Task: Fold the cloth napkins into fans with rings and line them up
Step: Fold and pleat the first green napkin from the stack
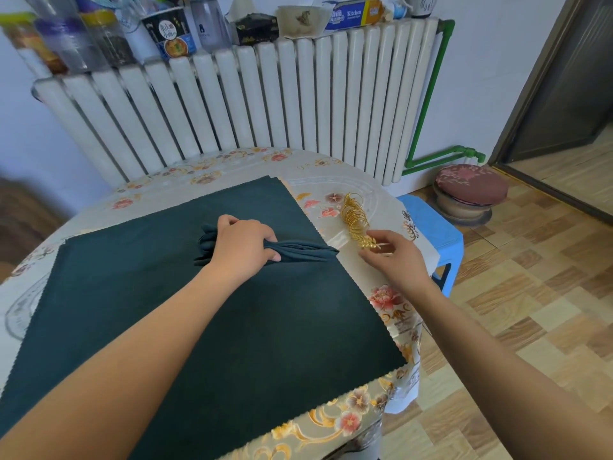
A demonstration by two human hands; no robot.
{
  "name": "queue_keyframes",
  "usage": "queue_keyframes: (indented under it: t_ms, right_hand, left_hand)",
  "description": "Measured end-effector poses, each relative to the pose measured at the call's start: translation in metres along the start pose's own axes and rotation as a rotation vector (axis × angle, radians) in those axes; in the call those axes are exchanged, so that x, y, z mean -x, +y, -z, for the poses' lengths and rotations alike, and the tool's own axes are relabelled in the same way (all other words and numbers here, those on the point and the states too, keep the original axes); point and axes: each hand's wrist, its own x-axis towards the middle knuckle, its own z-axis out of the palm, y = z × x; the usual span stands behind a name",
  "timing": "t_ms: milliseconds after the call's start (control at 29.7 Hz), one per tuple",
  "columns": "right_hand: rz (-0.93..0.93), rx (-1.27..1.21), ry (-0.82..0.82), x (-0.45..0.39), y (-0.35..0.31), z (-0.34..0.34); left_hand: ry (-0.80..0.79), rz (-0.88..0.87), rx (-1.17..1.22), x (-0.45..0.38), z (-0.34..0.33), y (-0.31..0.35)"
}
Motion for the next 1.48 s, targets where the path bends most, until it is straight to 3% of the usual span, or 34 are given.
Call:
queue_keyframes:
  t_ms: [236,606,842,1078,1212,1313,1414,1482]
  right_hand:
    - [0.061,-0.064,-0.272,0.037,-0.016,-0.006]
    - [0.291,0.152,-0.347,0.071,-0.072,-0.043]
    - [0.342,0.213,-0.348,0.084,-0.091,-0.059]
    - [0.365,0.281,-0.349,0.092,-0.096,-0.067]
    - [0.330,0.480,-0.305,0.097,-0.092,-0.079]
    - [0.217,0.465,-0.193,0.106,-0.086,-0.093]
    - [0.164,0.536,-0.090,0.116,-0.078,-0.105]
    - [0.167,0.615,-0.045,0.118,-0.075,-0.110]
  left_hand:
    - [-0.069,0.013,0.122,0.023,0.016,-0.006]
    - [-0.118,-0.148,0.157,0.055,0.028,-0.010]
    - [-0.128,-0.228,0.327,0.067,0.031,-0.022]
    - [-0.122,-0.282,0.295,0.072,0.031,-0.027]
    - [0.032,-0.381,0.003,0.082,0.019,-0.022]
    - [0.180,-0.179,0.001,0.091,0.002,-0.024]
    - [0.291,0.192,0.350,0.103,-0.011,-0.022]
    - [0.214,0.448,0.691,0.109,-0.013,-0.018]
